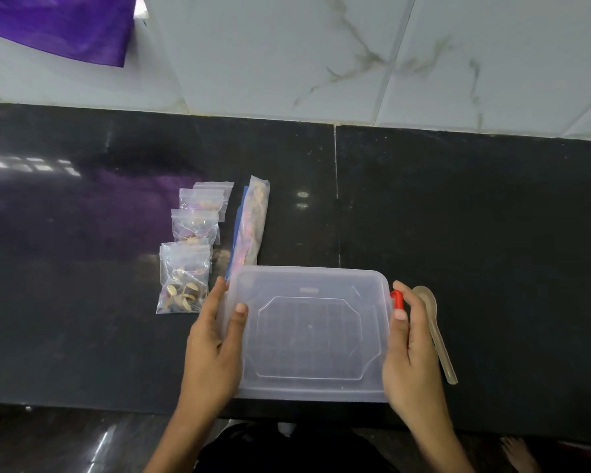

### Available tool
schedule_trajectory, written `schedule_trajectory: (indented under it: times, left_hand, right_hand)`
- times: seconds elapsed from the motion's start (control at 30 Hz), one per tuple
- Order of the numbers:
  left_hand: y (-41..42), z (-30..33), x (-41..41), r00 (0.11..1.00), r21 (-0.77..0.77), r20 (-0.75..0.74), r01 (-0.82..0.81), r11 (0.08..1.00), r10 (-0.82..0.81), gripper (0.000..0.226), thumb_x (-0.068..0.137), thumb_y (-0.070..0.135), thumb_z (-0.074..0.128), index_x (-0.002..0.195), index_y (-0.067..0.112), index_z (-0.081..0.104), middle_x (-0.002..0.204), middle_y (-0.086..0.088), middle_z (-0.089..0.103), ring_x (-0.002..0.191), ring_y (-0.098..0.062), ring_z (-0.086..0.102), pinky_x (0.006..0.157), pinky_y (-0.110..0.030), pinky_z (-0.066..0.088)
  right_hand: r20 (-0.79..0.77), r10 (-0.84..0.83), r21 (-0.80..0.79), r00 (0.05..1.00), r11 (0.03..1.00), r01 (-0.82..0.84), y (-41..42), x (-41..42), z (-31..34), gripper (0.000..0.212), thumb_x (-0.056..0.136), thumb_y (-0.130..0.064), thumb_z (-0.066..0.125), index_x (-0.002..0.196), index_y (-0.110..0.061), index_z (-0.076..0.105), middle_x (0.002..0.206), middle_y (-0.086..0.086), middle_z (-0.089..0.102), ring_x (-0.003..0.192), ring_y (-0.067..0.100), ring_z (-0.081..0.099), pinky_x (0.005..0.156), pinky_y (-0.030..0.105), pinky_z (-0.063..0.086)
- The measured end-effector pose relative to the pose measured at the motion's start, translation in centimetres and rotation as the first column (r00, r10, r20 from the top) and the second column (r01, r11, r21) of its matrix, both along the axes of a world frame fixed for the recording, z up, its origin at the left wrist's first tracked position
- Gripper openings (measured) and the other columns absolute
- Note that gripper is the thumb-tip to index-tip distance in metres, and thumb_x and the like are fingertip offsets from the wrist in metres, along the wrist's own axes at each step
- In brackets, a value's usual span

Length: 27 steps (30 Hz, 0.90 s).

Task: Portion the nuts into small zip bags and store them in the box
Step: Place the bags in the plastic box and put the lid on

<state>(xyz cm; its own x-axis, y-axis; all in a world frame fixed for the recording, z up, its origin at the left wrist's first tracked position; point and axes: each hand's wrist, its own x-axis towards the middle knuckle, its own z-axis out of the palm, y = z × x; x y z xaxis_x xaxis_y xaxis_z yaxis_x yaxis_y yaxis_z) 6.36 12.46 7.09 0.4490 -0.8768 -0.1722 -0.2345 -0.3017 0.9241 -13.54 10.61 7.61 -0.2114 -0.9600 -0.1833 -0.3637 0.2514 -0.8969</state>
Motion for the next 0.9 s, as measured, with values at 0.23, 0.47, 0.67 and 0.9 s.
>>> schedule_trajectory:
  times: [0.23,0.47,0.67,0.9]
  left_hand:
    - [0.0,-0.3,0.0,1.0,-0.034,-0.019,0.0,0.999,-0.001,0.051,0.094,0.022,0.052,0.144,0.019,0.039,0.136,0.017,0.043,0.129,-0.004,0.041,0.103,-0.022,0.035]
    - [0.1,-0.3,0.1,1.0,-0.025,0.001,-0.012,1.0,0.012,0.051,0.094,0.024,0.053,0.143,0.02,0.04,0.14,0.01,0.047,0.13,-0.007,0.044,0.109,-0.033,0.036]
    - [0.2,0.2,-0.6,0.961,0.008,-0.141,-0.237,0.971,0.236,0.028,0.086,0.023,0.067,0.109,0.014,0.053,0.1,0.003,0.066,0.076,0.007,0.064,0.06,-0.012,0.05]
    - [0.8,0.8,-0.2,0.931,0.078,-0.267,-0.237,0.968,0.25,0.01,0.091,0.017,0.061,0.092,0.007,0.059,0.078,0.001,0.064,0.054,0.008,0.059,0.049,-0.007,0.045]
  right_hand:
    - [0.256,-0.089,0.119,0.962,0.991,0.06,-0.6,-1.5,-0.6,0.028,0.102,-0.03,0.027,0.119,-0.046,0.042,0.101,-0.044,0.035,0.093,-0.008,0.049,0.076,0.013,0.04]
    - [0.177,-0.124,0.221,0.976,0.972,0.083,-0.2,-2.4,-1.7,0.022,0.098,-0.016,0.048,0.107,-0.028,0.064,0.1,-0.004,0.067,0.092,0.014,0.066,0.076,0.026,0.051]
    - [0.235,-0.138,0.184,0.962,0.978,0.095,0.0,-3.4,0.3,0.016,0.095,-0.018,0.052,0.1,-0.026,0.065,0.092,-0.008,0.07,0.085,0.007,0.069,0.077,0.025,0.052]
    - [0.411,-0.181,0.385,0.893,0.923,0.01,0.1,-3.5,0.3,0.025,0.095,-0.026,0.05,0.086,-0.007,0.062,0.077,0.007,0.072,0.078,0.021,0.069,0.082,0.04,0.054]
